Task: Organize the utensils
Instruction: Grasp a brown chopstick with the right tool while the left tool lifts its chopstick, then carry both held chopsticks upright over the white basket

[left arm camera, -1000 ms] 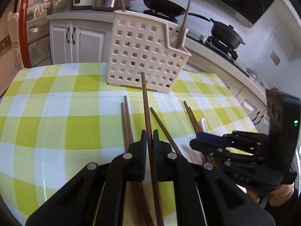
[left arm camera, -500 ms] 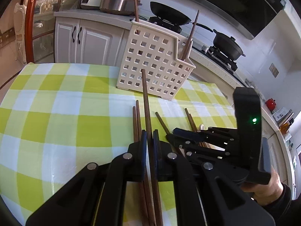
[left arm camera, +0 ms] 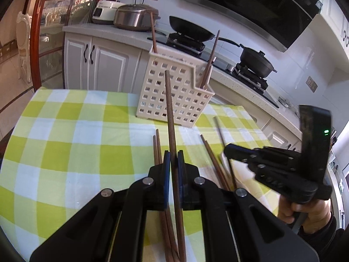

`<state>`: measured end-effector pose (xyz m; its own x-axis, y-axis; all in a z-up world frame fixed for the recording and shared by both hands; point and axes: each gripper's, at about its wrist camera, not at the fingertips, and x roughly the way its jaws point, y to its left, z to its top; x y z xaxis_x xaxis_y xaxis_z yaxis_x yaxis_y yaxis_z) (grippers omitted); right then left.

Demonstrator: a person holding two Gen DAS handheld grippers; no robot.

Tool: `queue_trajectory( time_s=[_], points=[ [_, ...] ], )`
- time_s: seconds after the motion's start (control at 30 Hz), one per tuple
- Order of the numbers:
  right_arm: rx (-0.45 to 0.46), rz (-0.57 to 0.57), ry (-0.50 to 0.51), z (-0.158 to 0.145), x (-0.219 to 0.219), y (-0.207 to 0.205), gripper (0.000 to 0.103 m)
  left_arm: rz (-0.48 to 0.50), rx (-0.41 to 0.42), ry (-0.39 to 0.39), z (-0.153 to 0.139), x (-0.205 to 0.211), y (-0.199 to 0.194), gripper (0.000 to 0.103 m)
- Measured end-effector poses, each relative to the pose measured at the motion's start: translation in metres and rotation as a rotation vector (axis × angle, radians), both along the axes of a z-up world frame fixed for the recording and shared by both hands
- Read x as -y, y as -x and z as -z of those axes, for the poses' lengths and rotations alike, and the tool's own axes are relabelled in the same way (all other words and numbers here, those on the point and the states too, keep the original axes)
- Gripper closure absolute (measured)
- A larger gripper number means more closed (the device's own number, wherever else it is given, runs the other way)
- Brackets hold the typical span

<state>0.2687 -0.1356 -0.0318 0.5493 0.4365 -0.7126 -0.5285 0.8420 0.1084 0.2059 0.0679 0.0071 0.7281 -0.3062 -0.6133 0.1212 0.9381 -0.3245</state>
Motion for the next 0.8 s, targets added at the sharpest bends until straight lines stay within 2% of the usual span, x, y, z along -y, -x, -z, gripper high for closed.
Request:
queue_trajectory(
  time_s=[0.3,0.67,0.8],
  points=[
    [0.153,0.054,-0.089,-0.058,0.026,0.025,0.096,-0.014,0.099,-0.029,-0.036,0.010,0.015,0.097],
    [0.193,0.054,-0.127,-0.076,0.033,0.037,0.097,0.007,0.122,-0.043,-0.051,0.016,0.018,0.097],
    [0.180,0.055,-0.134,-0.077,0.035,0.034,0.097,0.005,0.110,-0.052,-0.054,0.015,0.014,0.097]
  ],
)
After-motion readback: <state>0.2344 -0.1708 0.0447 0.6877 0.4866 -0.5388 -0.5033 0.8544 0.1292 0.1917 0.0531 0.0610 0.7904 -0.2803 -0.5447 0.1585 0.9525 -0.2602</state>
